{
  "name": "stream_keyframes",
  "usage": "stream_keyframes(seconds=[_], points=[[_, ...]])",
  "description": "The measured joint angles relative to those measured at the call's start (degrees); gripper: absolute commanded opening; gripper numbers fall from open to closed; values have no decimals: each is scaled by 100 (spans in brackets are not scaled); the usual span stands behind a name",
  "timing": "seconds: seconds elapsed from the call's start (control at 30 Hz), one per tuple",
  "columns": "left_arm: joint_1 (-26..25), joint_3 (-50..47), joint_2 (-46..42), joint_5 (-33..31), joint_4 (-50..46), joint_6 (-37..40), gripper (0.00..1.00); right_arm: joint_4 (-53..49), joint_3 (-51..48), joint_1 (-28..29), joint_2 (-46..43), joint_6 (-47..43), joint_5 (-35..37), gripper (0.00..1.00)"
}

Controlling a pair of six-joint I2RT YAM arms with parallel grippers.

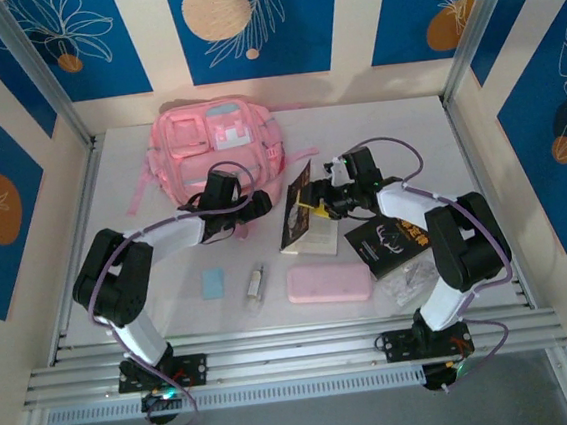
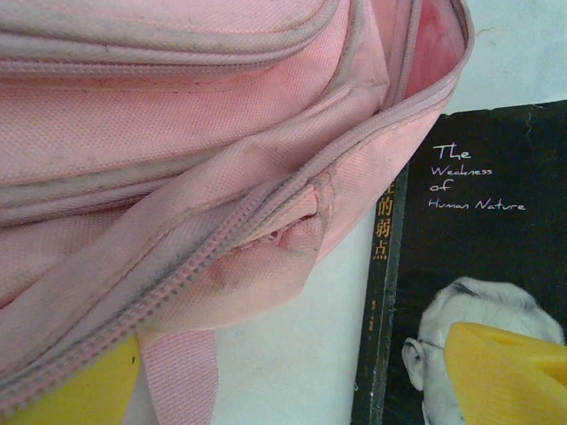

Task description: Pack the student bag

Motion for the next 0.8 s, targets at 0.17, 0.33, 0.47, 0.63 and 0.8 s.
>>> stream_keyframes(seconds=[0.17, 0.33, 0.47, 0.63, 0.8], points=[[0, -44, -46, 22, 35, -42, 89, 321, -4, 103, 223, -280, 153, 70], [4, -101, -129, 46, 50, -72, 89, 470, 2, 186, 282, -708, 474, 78], [20, -116, -184, 48, 50, -151, 89, 503, 33, 236, 286, -1043, 697, 81], [28, -125, -214, 63, 46, -170, 89, 516, 55, 199, 289, -1161, 743, 77], [28, -125, -238, 63, 17, -168, 89, 487, 55, 131, 286, -1043, 533, 42]])
